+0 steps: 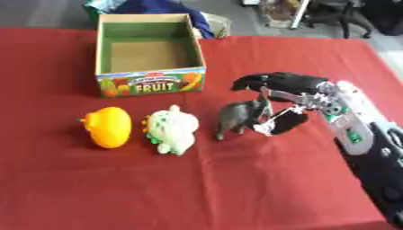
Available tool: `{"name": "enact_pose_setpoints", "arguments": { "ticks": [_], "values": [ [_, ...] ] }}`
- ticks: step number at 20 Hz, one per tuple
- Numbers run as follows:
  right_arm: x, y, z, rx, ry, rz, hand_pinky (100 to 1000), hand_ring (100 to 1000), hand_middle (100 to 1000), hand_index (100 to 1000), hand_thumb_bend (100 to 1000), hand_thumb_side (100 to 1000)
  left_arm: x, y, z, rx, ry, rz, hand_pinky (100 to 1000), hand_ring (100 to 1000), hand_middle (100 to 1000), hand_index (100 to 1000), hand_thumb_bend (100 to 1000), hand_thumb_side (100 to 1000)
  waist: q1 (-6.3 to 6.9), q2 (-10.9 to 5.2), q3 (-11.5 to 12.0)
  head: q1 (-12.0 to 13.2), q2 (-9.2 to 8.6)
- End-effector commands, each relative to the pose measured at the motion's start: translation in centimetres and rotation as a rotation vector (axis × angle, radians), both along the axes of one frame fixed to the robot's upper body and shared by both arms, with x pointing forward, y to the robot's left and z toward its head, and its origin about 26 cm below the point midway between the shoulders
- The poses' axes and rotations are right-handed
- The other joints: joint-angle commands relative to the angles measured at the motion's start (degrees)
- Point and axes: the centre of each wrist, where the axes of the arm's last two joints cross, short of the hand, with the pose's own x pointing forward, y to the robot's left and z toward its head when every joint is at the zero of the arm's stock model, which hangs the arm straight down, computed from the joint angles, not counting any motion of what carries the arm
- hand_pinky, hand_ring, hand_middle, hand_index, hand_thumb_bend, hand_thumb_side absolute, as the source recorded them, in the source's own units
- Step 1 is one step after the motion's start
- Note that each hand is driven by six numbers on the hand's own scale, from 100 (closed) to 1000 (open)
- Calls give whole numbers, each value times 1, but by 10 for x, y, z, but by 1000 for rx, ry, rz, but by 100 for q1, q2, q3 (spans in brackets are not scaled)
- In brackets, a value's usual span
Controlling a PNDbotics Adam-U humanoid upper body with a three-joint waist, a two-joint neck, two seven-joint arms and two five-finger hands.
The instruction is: Pick up objects on the table and place them in the box.
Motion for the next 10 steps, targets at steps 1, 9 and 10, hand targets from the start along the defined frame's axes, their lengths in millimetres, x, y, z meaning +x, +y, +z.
{"name": "enact_pose_setpoints", "arguments": {
  "ticks": [1,9,10],
  "values": [
    [8,-12,4,-45,9,-42,965,1000,988,1000,199,436,0,2,6,15,-19,-6,631,593,540,632,218,577,33,-112,9,-24,33],
    [19,-12,-9,-70,36,-40,957,995,957,987,188,439,0,1,6,15,-19,-9,631,593,540,632,218,577,35,-109,21,-36,45],
    [20,-12,-9,-69,32,-36,945,963,917,959,178,438,0,1,6,15,-19,-8,631,593,540,632,217,577,34,-109,23,-36,44]
  ]
}}
